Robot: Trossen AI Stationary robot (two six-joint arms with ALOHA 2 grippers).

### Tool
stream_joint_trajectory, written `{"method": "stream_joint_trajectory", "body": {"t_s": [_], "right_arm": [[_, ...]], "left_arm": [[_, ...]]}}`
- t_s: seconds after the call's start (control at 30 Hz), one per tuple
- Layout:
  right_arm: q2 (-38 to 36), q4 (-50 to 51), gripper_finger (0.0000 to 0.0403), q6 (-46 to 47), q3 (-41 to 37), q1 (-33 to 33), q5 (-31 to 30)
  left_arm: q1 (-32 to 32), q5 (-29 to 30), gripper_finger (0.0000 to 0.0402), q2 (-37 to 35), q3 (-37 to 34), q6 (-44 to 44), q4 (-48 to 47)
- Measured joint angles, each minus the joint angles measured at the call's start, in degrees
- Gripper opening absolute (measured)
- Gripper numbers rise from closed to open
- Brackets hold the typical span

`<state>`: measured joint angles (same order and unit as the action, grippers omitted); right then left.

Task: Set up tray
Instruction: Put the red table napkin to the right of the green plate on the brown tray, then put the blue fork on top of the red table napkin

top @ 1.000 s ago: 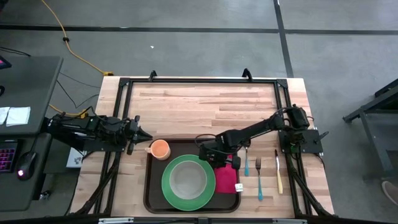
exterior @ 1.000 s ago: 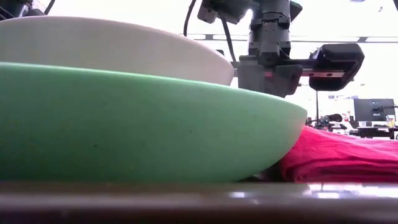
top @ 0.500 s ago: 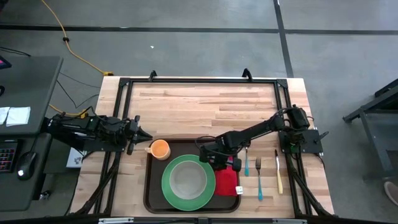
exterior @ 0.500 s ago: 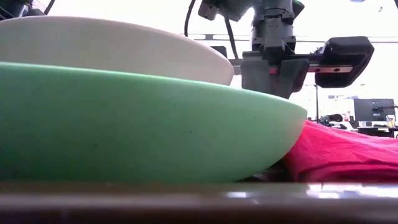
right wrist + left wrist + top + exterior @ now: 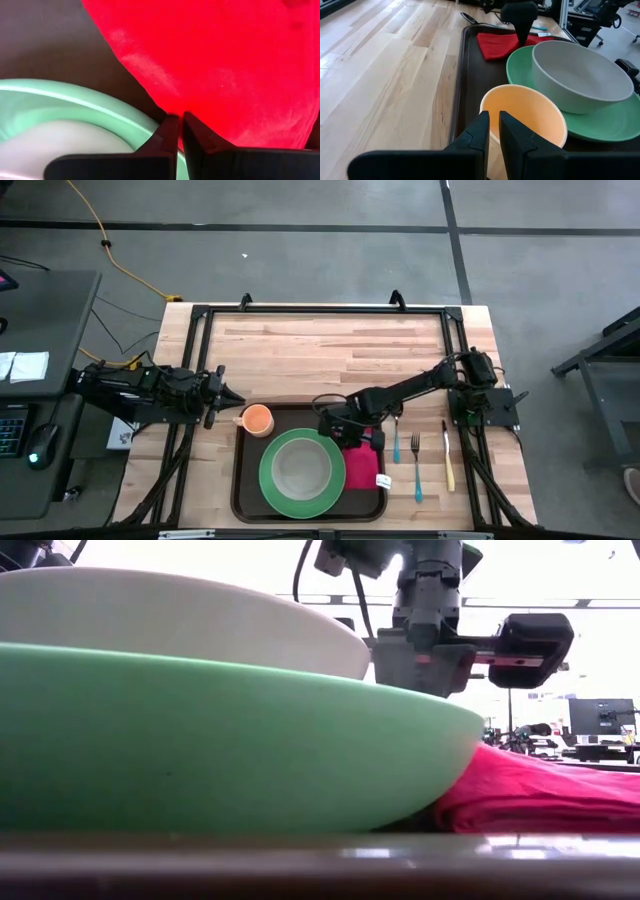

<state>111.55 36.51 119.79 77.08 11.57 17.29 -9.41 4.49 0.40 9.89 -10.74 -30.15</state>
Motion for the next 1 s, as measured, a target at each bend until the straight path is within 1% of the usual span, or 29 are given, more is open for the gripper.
{"method": "stream_joint_trajectory", "body": {"t_s": [0.2, 0.4, 0.47, 0.57, 0.83, 1.0], "right_arm": [[0.0, -0.1, 0.0000, 0.2, 0.0, 0.0, 1.5], [0.0, 0.0, 0.0002, 0.1, 0.0, 0.0, 1.2], [0.0, 0.1, 0.0008, 0.0, 0.0, 0.0, 0.8], [0.0, 0.1, 0.0029, -0.2, 0.0, 0.0, 0.1], [0.0, 0.7, 0.0108, -0.9, 0.0, -0.3, -0.4], [0.0, 0.7, 0.0133, -1.3, 0.0, -0.4, -0.4]], "left_arm": [[0.0, 0.0, 0.0074, 0.0, 0.0, 0.1, 0.0], [0.0, -0.1, 0.0074, 0.0, 0.0, 1.5, 0.0], [0.0, -0.1, 0.0074, 0.0, 0.0, 1.5, 0.0], [0.0, -0.7, 0.0074, 0.0, 0.0, 1.5, 0.0], [0.0, -1.5, 0.0074, 0.0, 0.0, 1.5, 0.0], [0.0, -1.5, 0.0074, 0.0, 0.0, 1.5, 0.0]]}}
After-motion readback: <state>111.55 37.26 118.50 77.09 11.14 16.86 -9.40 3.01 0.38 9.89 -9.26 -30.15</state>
